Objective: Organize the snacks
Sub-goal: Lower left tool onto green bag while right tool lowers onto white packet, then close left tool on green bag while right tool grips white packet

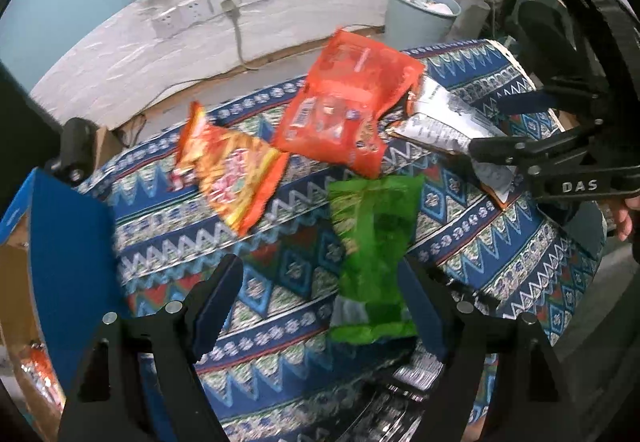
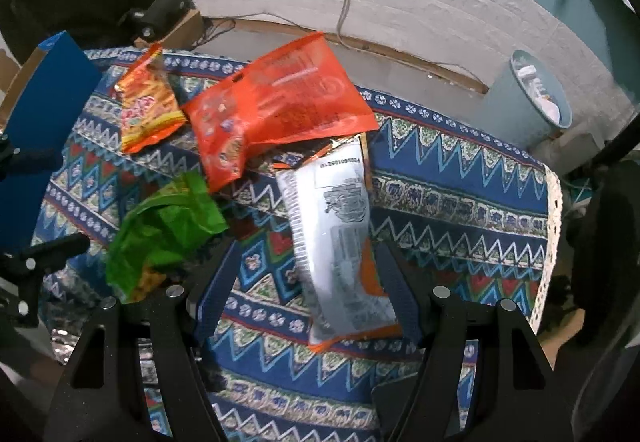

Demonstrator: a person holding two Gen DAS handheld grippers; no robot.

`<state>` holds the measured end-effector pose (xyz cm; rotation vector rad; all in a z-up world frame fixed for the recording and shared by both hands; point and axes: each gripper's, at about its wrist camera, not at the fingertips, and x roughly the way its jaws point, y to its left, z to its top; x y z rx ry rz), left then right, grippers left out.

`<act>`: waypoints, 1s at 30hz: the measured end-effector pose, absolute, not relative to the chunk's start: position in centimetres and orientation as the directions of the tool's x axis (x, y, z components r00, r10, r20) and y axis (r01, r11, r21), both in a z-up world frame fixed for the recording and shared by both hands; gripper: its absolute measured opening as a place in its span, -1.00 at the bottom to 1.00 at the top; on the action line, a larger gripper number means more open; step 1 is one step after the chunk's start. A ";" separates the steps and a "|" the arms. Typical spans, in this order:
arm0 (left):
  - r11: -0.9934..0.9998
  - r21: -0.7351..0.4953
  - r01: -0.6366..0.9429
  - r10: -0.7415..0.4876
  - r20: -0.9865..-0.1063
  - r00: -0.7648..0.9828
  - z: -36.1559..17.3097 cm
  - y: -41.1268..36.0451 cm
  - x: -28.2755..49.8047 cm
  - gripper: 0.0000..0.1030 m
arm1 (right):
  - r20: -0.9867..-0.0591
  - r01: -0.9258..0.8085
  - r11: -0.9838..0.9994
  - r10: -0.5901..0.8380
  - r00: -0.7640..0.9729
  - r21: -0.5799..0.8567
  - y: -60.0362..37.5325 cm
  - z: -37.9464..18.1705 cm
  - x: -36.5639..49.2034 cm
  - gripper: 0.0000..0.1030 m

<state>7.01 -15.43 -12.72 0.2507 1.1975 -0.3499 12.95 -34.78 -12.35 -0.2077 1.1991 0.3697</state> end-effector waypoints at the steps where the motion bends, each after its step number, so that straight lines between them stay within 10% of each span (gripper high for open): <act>1: 0.916 0.000 0.401 -0.138 -0.939 0.315 -13.0 -15.8 7.2 0.57 | -0.935 -0.389 0.921 0.167 0.312 0.035 -34.8 -12.7 13.1 0.35; 23: 0.910 -0.066 0.409 -0.144 -0.976 0.164 -20.1 -19.8 10.2 0.58 | -0.967 -0.403 0.915 0.116 0.228 0.015 -35.0 -18.3 14.9 0.35; 30: 0.886 -0.041 0.461 -0.143 -0.972 0.187 -20.4 -20.7 8.9 0.08 | -0.970 -0.404 0.914 0.127 0.205 0.034 -35.1 -18.9 14.2 0.02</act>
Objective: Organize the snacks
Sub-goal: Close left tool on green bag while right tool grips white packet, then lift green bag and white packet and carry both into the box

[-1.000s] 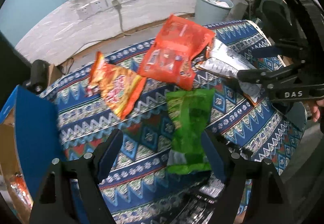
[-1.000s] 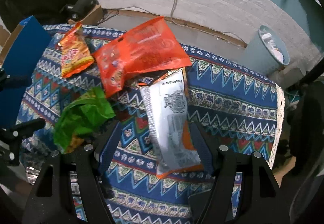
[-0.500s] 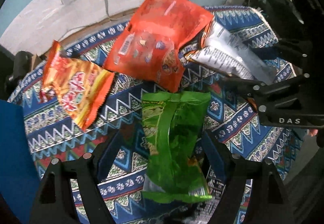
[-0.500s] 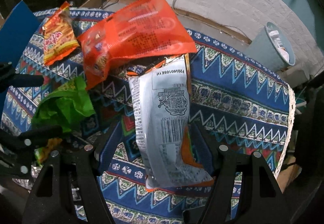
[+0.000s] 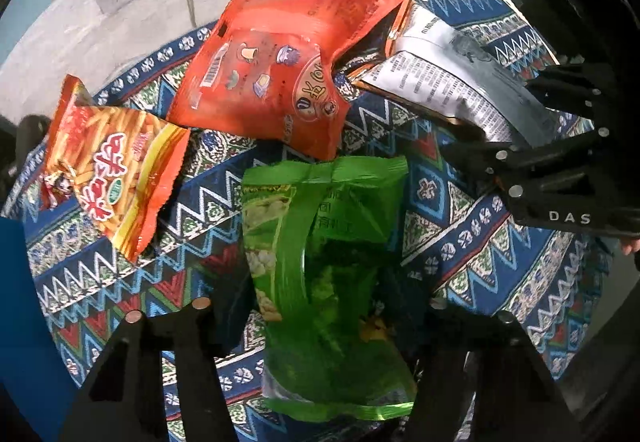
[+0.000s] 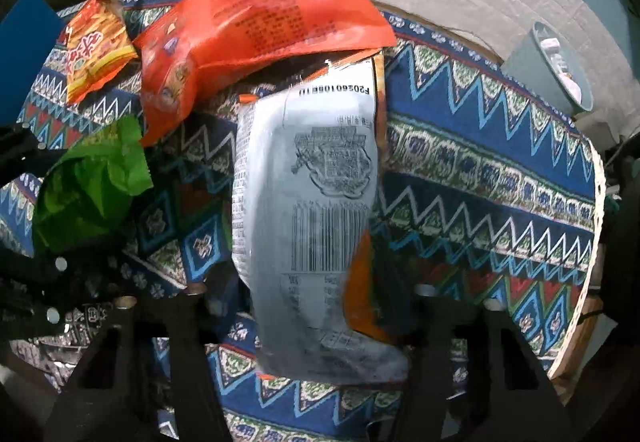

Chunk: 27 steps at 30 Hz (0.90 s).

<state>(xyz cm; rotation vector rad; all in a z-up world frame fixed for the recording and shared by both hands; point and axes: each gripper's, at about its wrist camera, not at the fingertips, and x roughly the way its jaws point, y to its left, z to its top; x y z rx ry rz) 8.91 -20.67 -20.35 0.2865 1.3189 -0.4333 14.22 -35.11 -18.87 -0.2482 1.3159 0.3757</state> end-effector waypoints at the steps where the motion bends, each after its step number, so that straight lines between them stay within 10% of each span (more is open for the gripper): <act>1: 0.882 -0.024 0.471 -0.133 -0.971 0.199 -20.3 -20.8 8.6 0.07 | -0.970 -0.401 0.915 0.137 0.202 0.045 -35.1 -18.8 14.0 -0.03; 9: 0.879 0.043 0.475 -0.087 -0.965 0.247 -18.7 -19.3 6.1 -0.03 | -0.964 -0.378 0.920 0.190 0.187 0.107 -34.7 -17.6 12.2 -0.33; 27: 0.903 0.061 0.425 -0.086 -0.944 0.319 -13.9 -15.0 4.6 -0.20 | -0.949 -0.407 0.903 0.237 0.207 0.137 -32.3 -12.8 7.9 -0.36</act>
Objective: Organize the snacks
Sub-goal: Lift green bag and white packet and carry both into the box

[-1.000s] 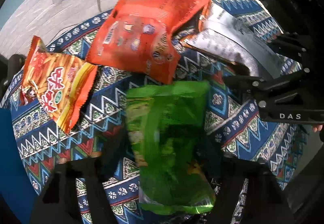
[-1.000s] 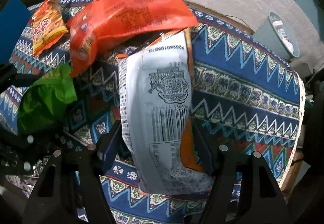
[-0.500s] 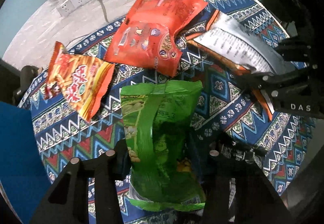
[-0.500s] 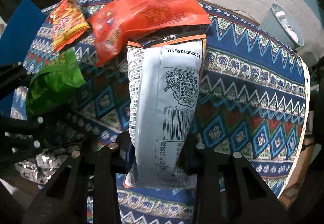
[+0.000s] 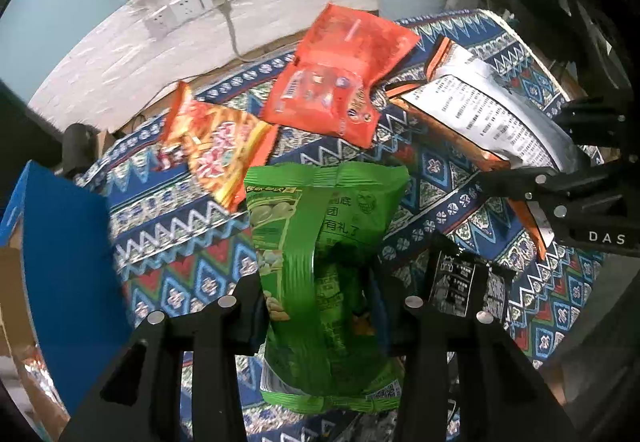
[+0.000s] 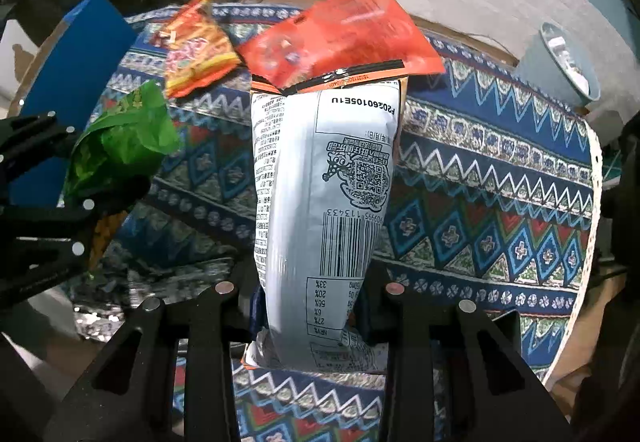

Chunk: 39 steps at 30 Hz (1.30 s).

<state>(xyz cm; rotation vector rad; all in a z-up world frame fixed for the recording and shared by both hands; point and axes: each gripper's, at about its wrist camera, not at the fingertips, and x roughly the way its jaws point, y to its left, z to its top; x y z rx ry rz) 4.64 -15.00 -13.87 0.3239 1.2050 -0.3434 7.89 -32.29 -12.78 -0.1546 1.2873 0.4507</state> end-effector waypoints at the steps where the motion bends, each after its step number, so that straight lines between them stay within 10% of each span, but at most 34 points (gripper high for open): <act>1: 0.905 0.063 0.420 -0.086 -0.942 0.326 -13.5 -14.7 4.6 -0.20 | -0.947 -0.410 0.902 0.240 0.213 0.136 -32.0 -12.3 7.7 -0.36; 39: 0.965 0.117 0.236 -0.025 -0.852 0.522 -3.7 -2.9 0.0 -0.22 | -0.875 -0.588 0.789 0.398 0.274 0.175 -20.5 -2.9 6.0 -0.36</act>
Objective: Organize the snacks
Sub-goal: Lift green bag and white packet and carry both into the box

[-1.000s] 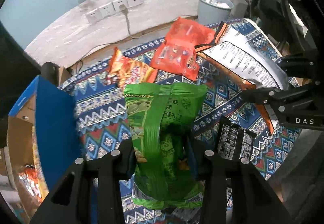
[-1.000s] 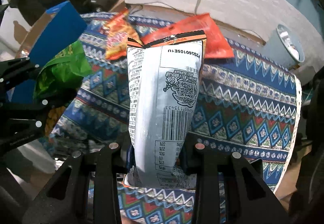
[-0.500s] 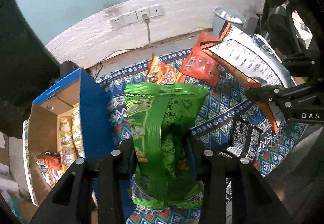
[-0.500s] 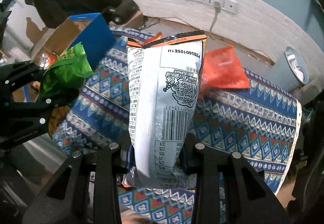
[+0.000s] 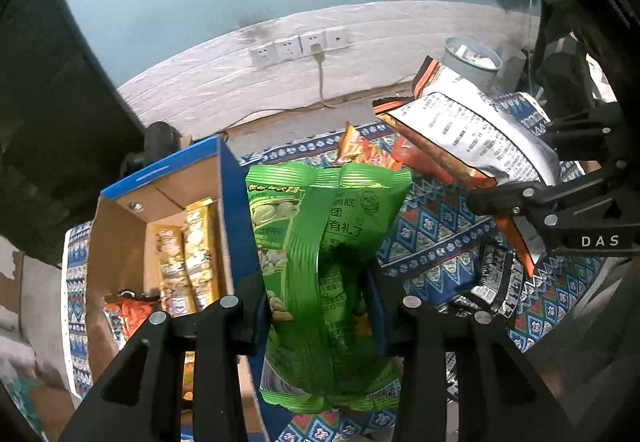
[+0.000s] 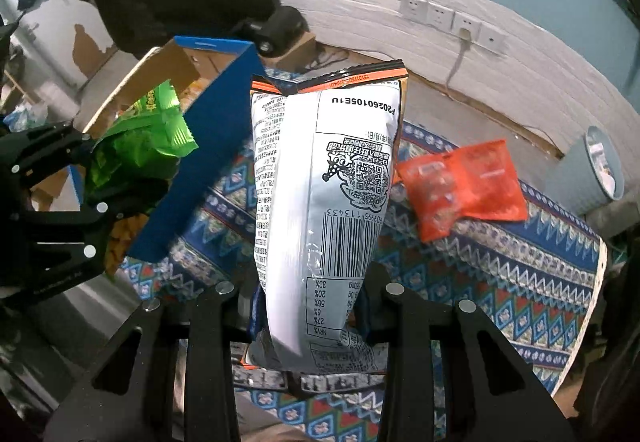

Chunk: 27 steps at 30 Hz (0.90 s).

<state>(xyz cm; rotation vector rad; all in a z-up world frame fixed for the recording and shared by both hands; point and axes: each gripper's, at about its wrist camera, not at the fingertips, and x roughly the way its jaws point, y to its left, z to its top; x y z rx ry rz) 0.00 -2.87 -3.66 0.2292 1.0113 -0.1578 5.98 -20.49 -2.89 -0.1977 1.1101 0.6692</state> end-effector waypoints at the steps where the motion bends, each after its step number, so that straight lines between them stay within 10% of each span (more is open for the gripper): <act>1: 0.966 0.115 0.230 -0.024 -0.851 0.525 -3.5 -2.6 0.0 -0.22 | -0.875 -0.592 0.787 0.401 0.273 0.176 -20.1 -2.8 6.0 -0.36; 27: 0.992 0.110 0.063 0.058 -0.833 0.550 -3.1 7.2 -1.7 -0.22 | -0.860 -0.701 0.688 0.460 0.219 0.190 -7.5 -0.7 6.3 -0.36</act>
